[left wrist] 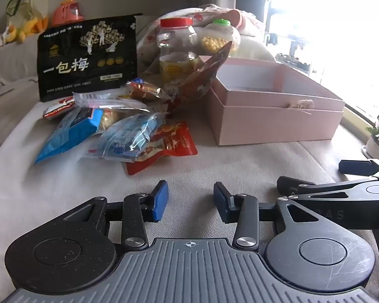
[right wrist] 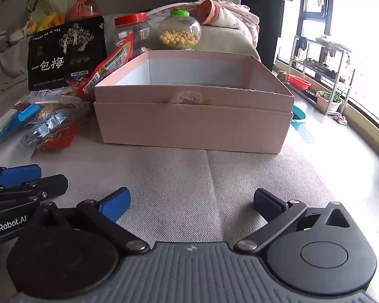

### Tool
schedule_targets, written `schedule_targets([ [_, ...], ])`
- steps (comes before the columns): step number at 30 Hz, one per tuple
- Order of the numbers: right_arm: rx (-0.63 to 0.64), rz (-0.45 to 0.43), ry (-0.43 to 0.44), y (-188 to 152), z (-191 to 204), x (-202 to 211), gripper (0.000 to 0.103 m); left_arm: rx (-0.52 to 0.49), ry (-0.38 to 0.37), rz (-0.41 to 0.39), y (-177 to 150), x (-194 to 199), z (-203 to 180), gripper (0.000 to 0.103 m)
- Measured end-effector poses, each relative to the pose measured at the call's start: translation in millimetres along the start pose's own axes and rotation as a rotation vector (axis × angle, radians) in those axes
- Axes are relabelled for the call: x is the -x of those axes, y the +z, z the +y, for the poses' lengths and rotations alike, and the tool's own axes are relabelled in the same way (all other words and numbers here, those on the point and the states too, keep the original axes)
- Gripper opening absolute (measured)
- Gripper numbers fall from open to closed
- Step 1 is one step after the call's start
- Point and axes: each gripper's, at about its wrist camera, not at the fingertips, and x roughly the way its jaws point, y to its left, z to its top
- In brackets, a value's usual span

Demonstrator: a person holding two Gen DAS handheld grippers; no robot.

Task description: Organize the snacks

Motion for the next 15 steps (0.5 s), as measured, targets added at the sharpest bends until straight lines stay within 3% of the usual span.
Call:
schedule_targets([
  [15, 0.024, -0.002, -0.019, 0.5, 2.4, 0.6, 0.103, 0.003, -0.003, -0.002, -0.4, 0.3, 1.1, 0.045],
])
